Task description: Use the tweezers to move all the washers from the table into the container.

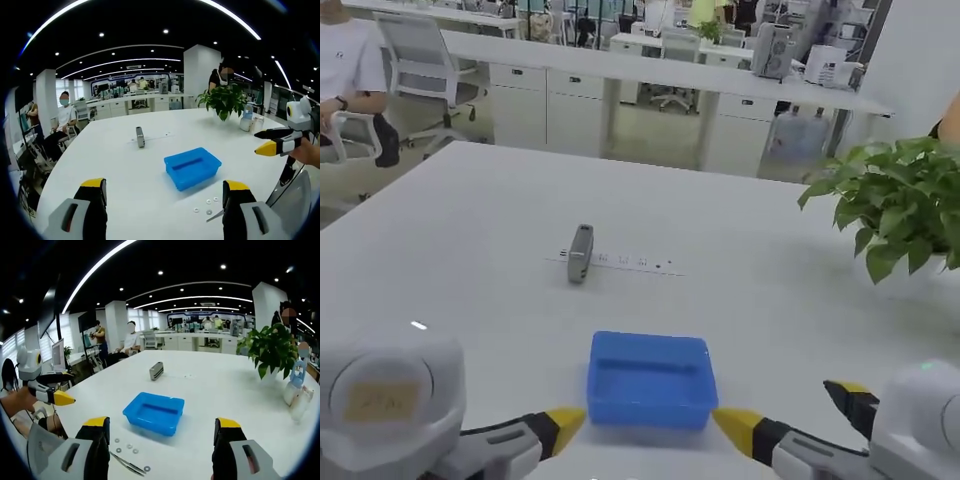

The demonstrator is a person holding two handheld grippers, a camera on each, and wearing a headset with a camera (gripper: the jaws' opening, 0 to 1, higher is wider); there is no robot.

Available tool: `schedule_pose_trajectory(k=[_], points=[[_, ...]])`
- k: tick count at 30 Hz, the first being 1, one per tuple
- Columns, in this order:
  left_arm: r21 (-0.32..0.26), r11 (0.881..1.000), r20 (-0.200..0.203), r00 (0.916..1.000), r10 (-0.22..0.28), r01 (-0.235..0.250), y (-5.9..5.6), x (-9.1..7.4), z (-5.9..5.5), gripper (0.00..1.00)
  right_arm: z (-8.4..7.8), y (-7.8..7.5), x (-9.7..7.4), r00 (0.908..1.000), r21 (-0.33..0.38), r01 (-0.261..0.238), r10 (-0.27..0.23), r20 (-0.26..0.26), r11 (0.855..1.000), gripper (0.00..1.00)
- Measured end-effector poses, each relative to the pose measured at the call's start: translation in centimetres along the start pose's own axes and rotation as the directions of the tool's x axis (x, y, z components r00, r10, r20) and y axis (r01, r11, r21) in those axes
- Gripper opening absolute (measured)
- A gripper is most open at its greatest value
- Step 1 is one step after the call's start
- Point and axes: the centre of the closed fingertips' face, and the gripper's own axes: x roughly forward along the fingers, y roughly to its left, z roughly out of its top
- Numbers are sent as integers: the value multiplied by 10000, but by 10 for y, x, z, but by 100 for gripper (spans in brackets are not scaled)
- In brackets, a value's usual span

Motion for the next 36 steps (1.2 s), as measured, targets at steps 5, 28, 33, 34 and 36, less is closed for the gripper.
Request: schedule_pose_trajectory(k=[5,28,33,34,36], points=[[16,10000,-161,9998,-91,92,-3,4,-4,99,-1,0,2,10000,64,-15,15,-27,10000,85],[198,9789,-1825,9634,-1965,2034,-45,35,-62,70,-51,-14,23,9928,824,188,-89,-1193,9964,74],[1024,9062,-3107,8786,-3627,4103,-79,47,-95,34,-64,-16,24,9895,1046,208,-55,-1445,9943,64],[1300,8884,-3191,8669,-3830,4403,-84,49,-99,28,-65,-15,24,9889,1099,128,36,-1483,9939,60],[1501,8426,-3996,8113,-4268,5172,-95,51,-116,19,-67,-11,25,9870,1197,-60,251,-1586,9928,55]])
